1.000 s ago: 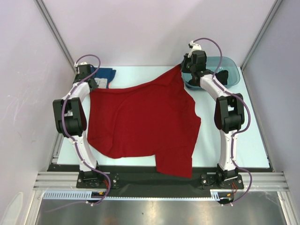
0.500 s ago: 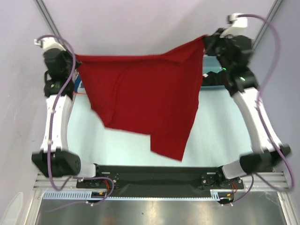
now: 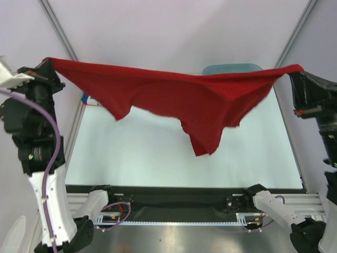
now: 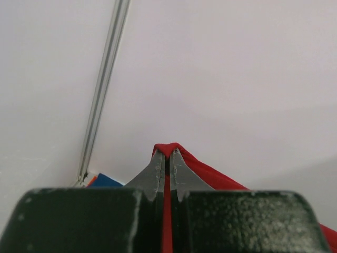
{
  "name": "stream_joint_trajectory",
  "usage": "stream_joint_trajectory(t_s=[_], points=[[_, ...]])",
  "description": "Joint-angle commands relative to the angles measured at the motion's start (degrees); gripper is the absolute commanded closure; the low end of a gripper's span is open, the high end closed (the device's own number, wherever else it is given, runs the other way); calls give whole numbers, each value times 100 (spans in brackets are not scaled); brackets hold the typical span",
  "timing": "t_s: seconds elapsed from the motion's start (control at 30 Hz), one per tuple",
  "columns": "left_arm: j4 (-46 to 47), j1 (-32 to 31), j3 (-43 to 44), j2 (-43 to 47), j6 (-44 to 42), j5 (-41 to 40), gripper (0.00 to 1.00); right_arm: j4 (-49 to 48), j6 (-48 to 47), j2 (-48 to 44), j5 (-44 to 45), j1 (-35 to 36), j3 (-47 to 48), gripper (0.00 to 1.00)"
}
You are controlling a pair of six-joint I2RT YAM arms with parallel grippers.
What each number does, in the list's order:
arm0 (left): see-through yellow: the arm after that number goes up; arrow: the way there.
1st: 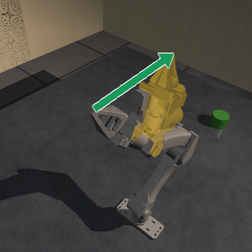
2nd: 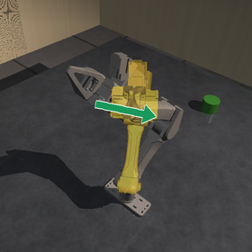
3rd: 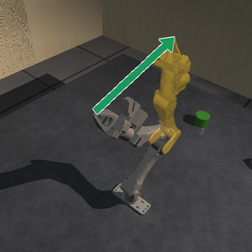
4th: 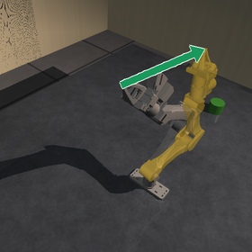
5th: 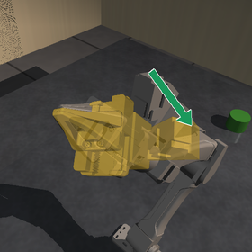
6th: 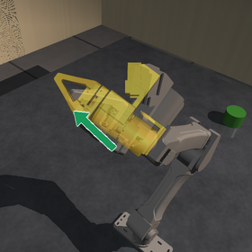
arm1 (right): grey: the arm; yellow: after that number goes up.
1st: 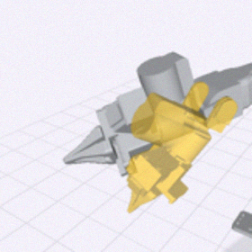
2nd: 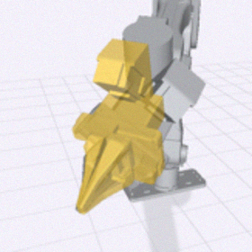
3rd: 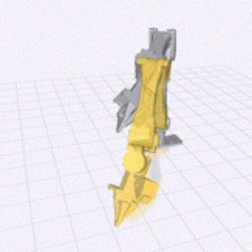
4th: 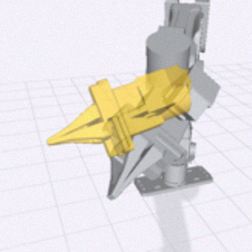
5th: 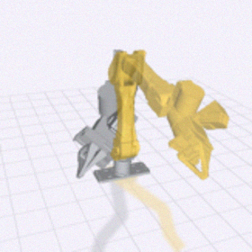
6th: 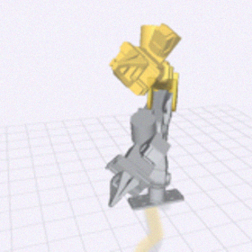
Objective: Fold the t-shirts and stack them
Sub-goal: Flatten the tshirt out
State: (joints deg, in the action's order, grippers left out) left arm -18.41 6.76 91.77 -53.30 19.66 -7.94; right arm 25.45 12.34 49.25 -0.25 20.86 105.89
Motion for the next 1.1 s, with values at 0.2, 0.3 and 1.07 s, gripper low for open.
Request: stream_joint_trajectory(t_s=[0.2, 0.3, 1.07], points=[[-374, -544, 1071, 338, -1166, -1393, 100, 1831, 813, 559, -1187, -723, 2294, 100], [-365, -624, 923, 303, -1280, -1377, 100, 1692, 1086, 550, -1258, -882, 2096, 100], [1367, -193, -1619, -1990, -648, -577, 100, -1051, 815, 1771, -572, -926, -1581, 100]])
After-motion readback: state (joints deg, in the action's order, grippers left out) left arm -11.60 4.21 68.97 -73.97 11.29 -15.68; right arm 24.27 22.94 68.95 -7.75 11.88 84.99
